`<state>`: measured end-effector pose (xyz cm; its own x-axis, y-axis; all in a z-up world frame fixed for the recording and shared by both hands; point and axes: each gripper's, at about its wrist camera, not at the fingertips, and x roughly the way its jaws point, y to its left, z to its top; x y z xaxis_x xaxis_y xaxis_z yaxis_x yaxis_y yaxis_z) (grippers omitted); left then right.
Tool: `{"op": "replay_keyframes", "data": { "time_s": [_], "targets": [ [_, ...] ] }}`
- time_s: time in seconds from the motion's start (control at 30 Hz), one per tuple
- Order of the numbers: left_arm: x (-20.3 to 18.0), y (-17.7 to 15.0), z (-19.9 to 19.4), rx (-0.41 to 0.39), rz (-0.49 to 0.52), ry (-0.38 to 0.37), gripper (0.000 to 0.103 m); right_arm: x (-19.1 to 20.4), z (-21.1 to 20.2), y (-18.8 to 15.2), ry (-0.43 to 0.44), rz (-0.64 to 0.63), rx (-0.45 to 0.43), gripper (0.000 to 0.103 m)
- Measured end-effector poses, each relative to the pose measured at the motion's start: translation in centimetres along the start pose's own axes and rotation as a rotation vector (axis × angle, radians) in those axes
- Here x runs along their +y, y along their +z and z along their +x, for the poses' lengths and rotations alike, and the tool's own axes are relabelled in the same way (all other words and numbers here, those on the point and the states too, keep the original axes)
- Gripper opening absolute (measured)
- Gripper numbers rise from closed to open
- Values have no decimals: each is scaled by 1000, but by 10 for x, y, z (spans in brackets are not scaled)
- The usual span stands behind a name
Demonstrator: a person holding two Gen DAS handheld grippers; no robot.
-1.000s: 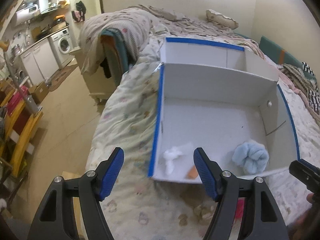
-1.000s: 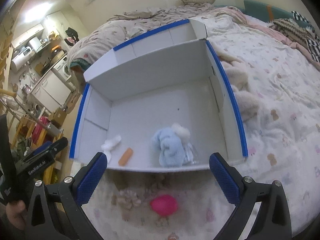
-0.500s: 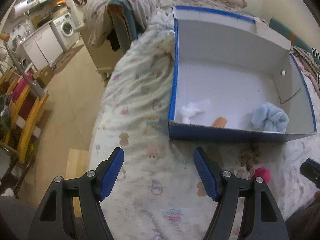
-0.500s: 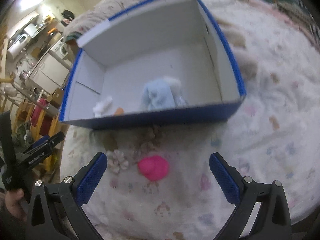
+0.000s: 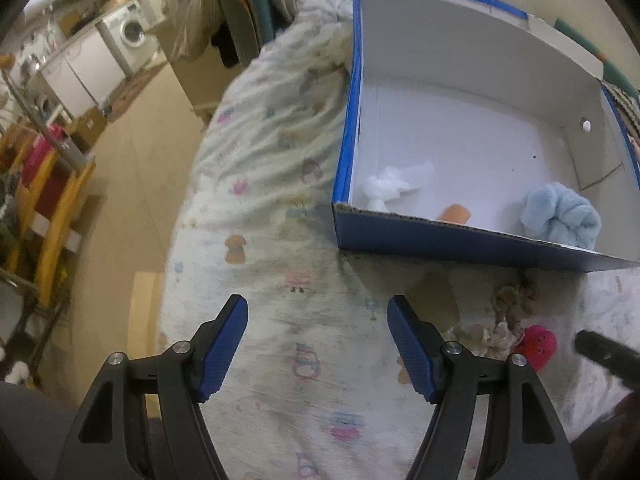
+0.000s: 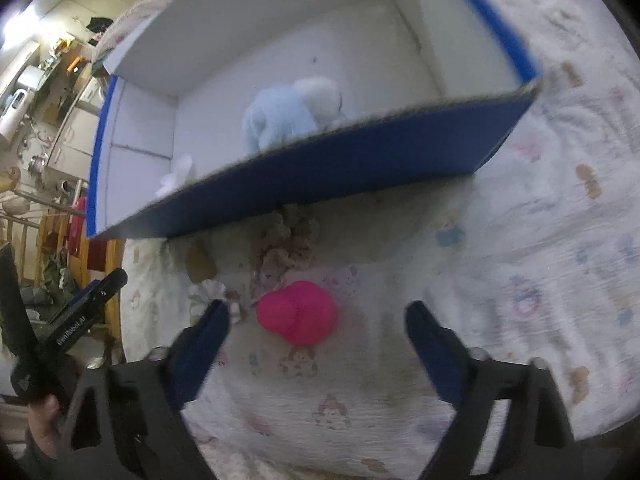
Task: Organize soft objects
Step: 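Withdraw both tools from the box toward the pink duck beside it, then grasp the pink duck with the right tool while the left tool grasps the white lace piece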
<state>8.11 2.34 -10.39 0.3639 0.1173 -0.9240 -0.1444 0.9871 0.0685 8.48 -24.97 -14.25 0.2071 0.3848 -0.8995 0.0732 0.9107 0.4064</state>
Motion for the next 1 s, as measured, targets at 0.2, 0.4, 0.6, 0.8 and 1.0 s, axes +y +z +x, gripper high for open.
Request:
{"op": "replay_keyframes", "data": {
  "time_s": [0.2, 0.4, 0.6, 0.8, 1.0],
  "targets": [
    [-7, 1, 6, 27, 11, -34, 70, 25, 28, -3, -45, -95, 68, 84],
    [-9, 0, 10, 49, 25, -43, 70, 45, 51, -6, -114, -175, 113, 56],
    [-14, -3, 16, 67, 41, -27, 69, 55, 52, -7, -122, -216, 95, 49],
    [-50, -10, 18, 81, 134, -93, 69, 58, 34, -10, -106, -242, 51, 49],
    [-82, -11, 23, 101, 180, -204, 56, 39, 17, -8, -108, -176, 7, 49]
  ]
}}
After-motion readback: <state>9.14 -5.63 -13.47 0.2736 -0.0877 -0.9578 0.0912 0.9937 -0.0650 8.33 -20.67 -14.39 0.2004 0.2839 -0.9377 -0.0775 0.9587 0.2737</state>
